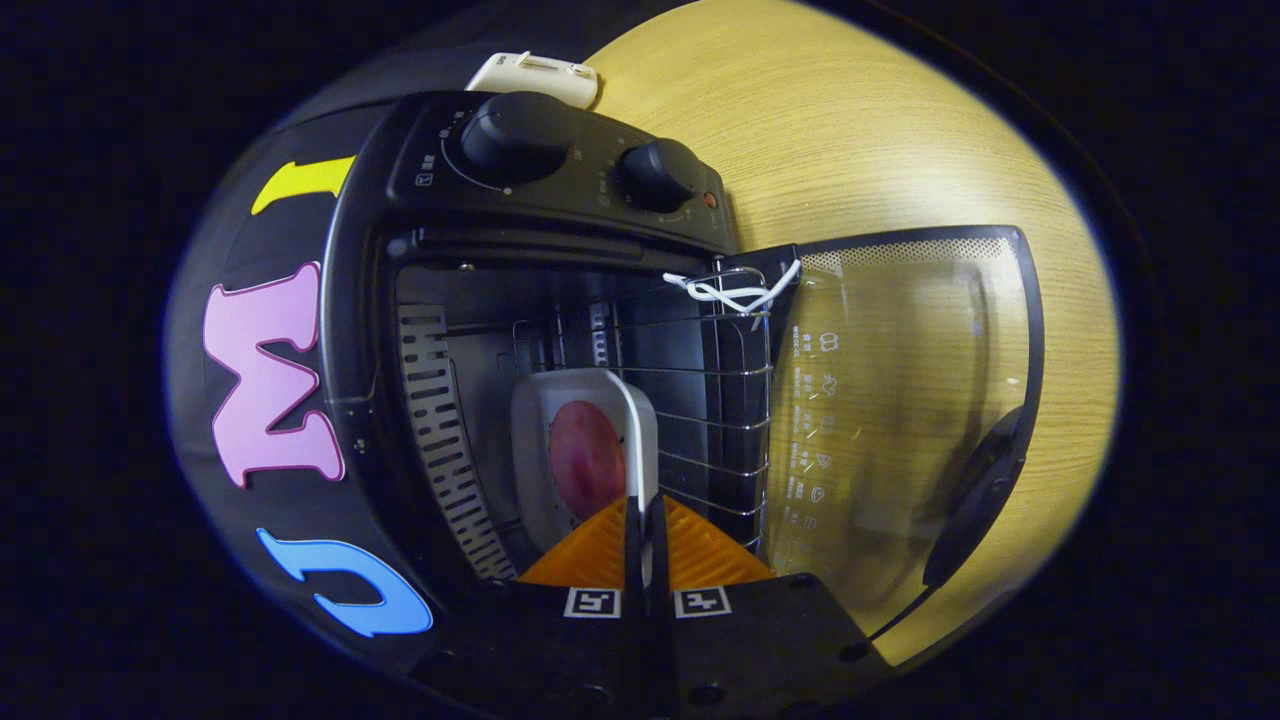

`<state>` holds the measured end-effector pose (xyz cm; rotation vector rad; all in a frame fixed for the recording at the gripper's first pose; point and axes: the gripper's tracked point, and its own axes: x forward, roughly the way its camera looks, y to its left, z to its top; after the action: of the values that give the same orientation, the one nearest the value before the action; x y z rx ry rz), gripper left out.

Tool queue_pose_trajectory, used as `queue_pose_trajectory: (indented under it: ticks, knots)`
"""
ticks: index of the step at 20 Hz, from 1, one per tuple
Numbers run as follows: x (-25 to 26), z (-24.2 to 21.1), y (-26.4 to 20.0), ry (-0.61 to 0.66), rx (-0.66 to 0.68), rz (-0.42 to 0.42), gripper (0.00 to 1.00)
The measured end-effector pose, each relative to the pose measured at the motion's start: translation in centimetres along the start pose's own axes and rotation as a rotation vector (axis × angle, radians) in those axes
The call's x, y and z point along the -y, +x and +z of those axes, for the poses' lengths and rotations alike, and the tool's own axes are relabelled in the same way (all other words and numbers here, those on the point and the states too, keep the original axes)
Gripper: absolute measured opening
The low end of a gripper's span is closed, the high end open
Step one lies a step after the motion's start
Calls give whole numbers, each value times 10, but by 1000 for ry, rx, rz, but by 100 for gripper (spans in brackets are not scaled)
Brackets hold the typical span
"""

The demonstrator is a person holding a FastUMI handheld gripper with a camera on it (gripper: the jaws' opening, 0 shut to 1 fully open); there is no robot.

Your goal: Open the toaster oven, put the food inside, and close the toaster oven door.

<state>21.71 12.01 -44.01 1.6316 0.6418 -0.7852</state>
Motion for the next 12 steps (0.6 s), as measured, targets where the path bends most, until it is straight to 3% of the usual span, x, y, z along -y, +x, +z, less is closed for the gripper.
queue_pose_trajectory:
  ticks: [4,7,9,12]
  knots:
    - [-3,1,6,-41,-1,-4,6]
    - [3,1,1,-58,-2,-28,19]
    - [-1,-2,-10,-80,-13,-15,19]
    - [1,-20,-38,-248,-122,15,19]
